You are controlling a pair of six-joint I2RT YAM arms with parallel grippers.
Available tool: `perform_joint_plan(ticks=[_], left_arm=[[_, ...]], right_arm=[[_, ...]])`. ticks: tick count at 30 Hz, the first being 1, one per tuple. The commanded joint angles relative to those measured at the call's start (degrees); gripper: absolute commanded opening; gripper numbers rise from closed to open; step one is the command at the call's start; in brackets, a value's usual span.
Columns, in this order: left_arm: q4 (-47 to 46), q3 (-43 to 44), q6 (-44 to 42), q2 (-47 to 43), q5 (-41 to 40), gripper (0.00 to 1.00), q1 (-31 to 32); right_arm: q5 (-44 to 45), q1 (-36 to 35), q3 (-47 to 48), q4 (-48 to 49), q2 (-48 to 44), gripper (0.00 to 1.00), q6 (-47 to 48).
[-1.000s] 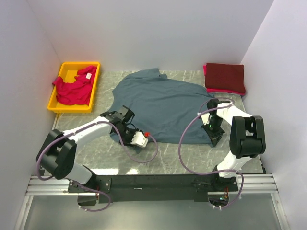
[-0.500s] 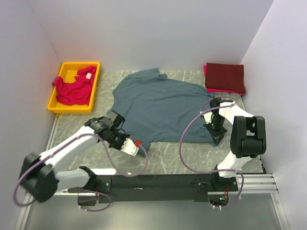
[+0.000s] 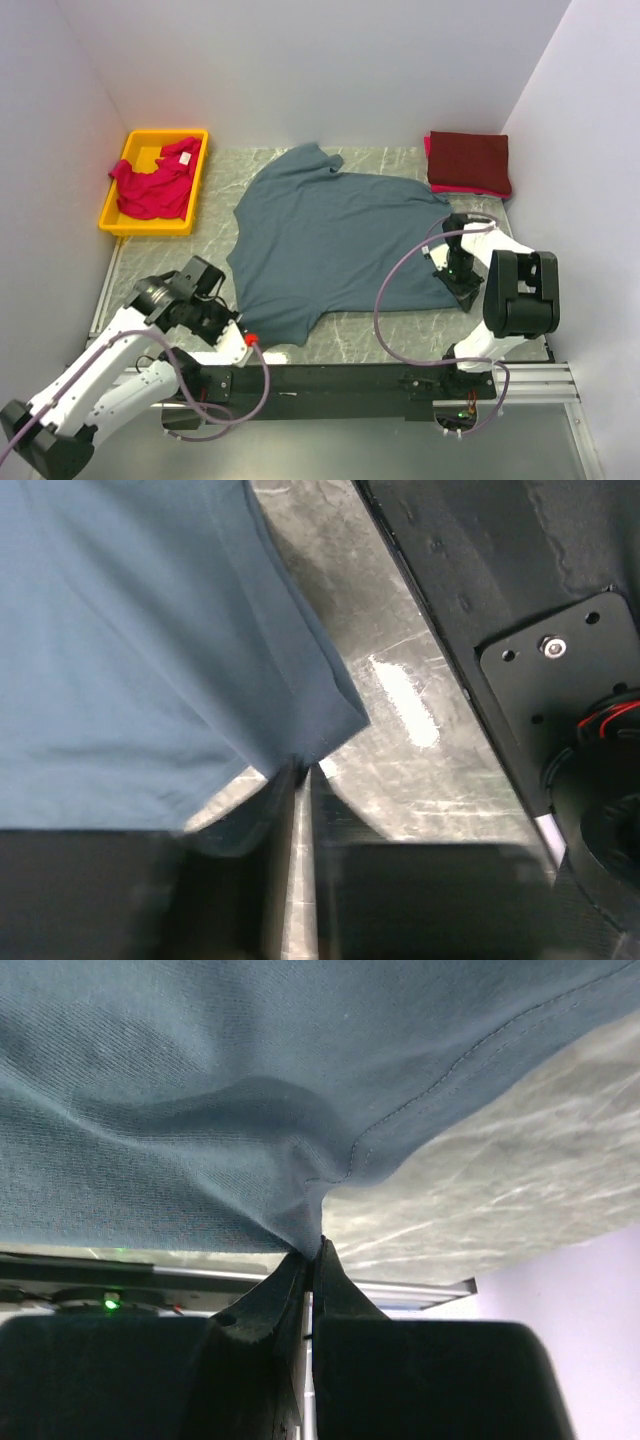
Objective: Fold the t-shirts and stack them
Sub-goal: Flatten the tshirt out
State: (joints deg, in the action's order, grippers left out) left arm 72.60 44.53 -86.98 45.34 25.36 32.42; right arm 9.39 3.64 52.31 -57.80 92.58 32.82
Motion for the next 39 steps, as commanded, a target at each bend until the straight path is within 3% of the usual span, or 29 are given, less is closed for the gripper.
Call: perform_joint_plan(ticks=[1, 2, 4, 5, 7, 9, 11, 12, 14, 16, 21, 28, 30, 39], left_arm=[[6.0, -0.1, -4.2, -3.8, 1.8, 0.21, -0.3], [5.9, -0.2, -4.9, -4.8, 2.6, 0.41, -0.3], [1.3, 0.5, -0.5, -7.1, 4.1, 0.51, -0.3], [-0.9, 1.2, 2.7, -6.8, 5.6, 0.53, -0.3], [-6.6, 4.8, 13.2, -1.6, 6.3, 0.52, -0.3], [-10.1, 8.0, 23.7, 7.5, 7.1, 0.45, -1.9], [-12.8, 12.7, 26.7, 13.7, 10.4, 0.43, -5.9], [-15.1, 13.9, 32.7, 18.9, 13.6, 0.43, -10.2], [-22.5, 16.9, 38.1, 24.3, 14.9, 0.39, -13.4], [-30.4, 18.9, 45.9, 31.8, 13.2, 0.37, -16.6], [-40.3, 20.9, 57.3, 45.4, 6.8, 0.33, -19.2], [-43.8, 17.5, 58.9, 53.9, -1.9, 0.27, -22.5], [-42.8, 16.1, 58.9, 55.5, -3.7, 0.22, -23.8], [-36.0, 6.9, 54.9, 51.4, -9.3, 0.10, -27.2]], right_arm=[[2.9, 0.3, -1.2, -0.3, -3.5, 0.02, 3.7], [2.5, 0.3, -1.2, -1.4, -3.5, 0.12, 4.4], [-0.3, 0.4, -0.2, -3.2, -4.5, 0.26, 5.6], [-1.5, 0.4, 0.6, -5.2, -4.9, 0.38, 6.9], [-3.7, 0.4, 3.9, -7.1, -7.1, 0.51, 8.0], [-7.1, 0.9, 8.6, -9.0, -8.5, 0.55, 8.1], [-8.9, 1.1, 12.8, -9.0, -7.0, 0.55, 6.0], [-9.2, 1.2, 13.9, -8.6, -6.0, 0.52, 4.8], [-9.2, 1.1, 16.8, -7.2, -2.7, 0.43, 1.3], [-11.3, 1.1, 17.8, -6.2, -0.2, 0.35, -0.6], [-11.5, 1.1, 19.0, -1.9, 7.3, 0.26, -4.3], [-9.7, 1.1, 19.1, 3.4, 14.0, 0.24, -5.8], [-9.6, 1.0, 19.1, 4.3, 15.9, 0.24, -6.1], [-8.0, -5.4, 13.4, 5.5, 13.7, 0.24, -5.6]])
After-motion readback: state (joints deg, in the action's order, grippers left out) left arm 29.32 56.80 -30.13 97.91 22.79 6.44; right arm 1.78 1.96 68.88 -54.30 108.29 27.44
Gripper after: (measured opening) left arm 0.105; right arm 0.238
